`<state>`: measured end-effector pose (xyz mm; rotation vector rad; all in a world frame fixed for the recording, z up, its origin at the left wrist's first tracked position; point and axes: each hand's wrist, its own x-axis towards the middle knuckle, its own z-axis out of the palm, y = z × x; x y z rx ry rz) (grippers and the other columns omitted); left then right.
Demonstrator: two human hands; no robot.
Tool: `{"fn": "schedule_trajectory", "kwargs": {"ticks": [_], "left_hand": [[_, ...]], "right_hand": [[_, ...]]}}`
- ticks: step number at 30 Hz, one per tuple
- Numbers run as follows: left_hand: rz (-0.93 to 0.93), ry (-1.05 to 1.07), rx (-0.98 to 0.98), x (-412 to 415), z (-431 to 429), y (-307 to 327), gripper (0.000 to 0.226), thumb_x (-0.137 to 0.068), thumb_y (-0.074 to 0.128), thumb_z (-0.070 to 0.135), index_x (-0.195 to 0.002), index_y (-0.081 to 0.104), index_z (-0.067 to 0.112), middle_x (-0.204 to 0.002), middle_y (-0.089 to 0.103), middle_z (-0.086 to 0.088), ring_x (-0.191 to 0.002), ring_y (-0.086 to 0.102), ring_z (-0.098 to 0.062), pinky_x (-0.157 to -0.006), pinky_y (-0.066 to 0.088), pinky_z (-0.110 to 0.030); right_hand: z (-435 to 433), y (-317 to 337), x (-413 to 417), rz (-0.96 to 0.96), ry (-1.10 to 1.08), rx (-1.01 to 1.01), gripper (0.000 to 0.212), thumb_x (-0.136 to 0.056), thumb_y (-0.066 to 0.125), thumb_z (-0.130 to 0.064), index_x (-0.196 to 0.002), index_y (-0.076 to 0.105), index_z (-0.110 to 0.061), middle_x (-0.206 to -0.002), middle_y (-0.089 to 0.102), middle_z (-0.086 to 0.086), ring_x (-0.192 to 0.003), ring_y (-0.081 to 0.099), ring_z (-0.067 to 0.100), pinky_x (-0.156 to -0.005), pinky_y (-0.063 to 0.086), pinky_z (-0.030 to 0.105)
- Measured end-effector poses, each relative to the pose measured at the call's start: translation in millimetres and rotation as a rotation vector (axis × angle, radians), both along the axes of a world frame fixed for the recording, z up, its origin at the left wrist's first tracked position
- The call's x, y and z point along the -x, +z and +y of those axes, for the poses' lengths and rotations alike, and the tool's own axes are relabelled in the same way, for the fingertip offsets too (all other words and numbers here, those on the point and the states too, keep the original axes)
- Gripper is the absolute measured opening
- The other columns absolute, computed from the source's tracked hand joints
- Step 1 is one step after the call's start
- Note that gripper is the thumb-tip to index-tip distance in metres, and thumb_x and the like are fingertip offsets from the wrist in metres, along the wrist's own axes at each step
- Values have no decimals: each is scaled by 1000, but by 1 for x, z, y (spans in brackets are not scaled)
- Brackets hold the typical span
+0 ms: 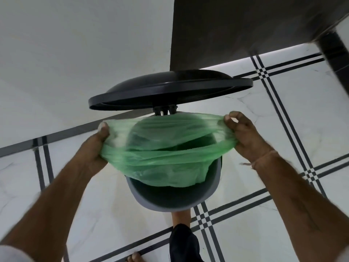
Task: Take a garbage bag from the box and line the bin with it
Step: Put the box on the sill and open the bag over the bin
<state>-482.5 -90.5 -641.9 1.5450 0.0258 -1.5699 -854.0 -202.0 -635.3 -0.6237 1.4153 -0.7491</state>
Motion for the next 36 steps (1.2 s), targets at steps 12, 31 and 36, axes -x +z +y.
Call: {"fn": "schedule_trajectory", "kwargs": {"ticks": [12,31,36], "left_hand": [[211,51,226,-2,-2,-5,42,-72,73,9,-114,78,17,-113,78,-5,-95,77,-20,-81,65,-36],[-155,-187,11,19,36,-11,32,-102,58,32,-113,77,9,-119,76,-19,-92,76,-25,-75,63,-35],[-32,2,25,22,71,-13,40,-99,62,20,-138,63,10,-131,70,-11,-107,72,-25,-83,64,-36]], "right_hand": [[-12,-16,-12,-150,287,17,36,-102,54,-7,-135,65,-5,-136,68,17,-114,69,29,-96,60,37],[78,-11,22,-60,137,-76,32,-104,54,-8,-94,83,-13,-98,81,9,-91,78,20,-79,61,34],[113,-8,21,-133,-84,-106,23,-101,55,2,-119,67,-4,-93,80,8,-81,75,18,-67,61,27]]}}
